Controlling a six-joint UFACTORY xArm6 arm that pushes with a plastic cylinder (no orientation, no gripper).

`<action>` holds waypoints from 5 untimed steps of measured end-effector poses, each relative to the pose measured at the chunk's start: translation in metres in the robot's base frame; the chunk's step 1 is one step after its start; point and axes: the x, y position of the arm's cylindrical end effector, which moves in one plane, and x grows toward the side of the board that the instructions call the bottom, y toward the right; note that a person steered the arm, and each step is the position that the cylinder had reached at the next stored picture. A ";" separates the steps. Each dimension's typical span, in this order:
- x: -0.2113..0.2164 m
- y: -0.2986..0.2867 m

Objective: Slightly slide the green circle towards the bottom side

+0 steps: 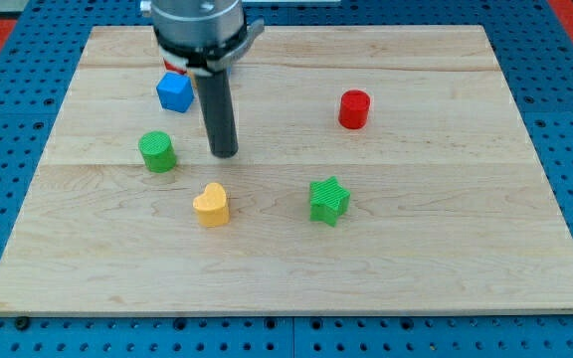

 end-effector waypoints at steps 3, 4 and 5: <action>-0.010 -0.085; 0.001 -0.105; -0.006 -0.072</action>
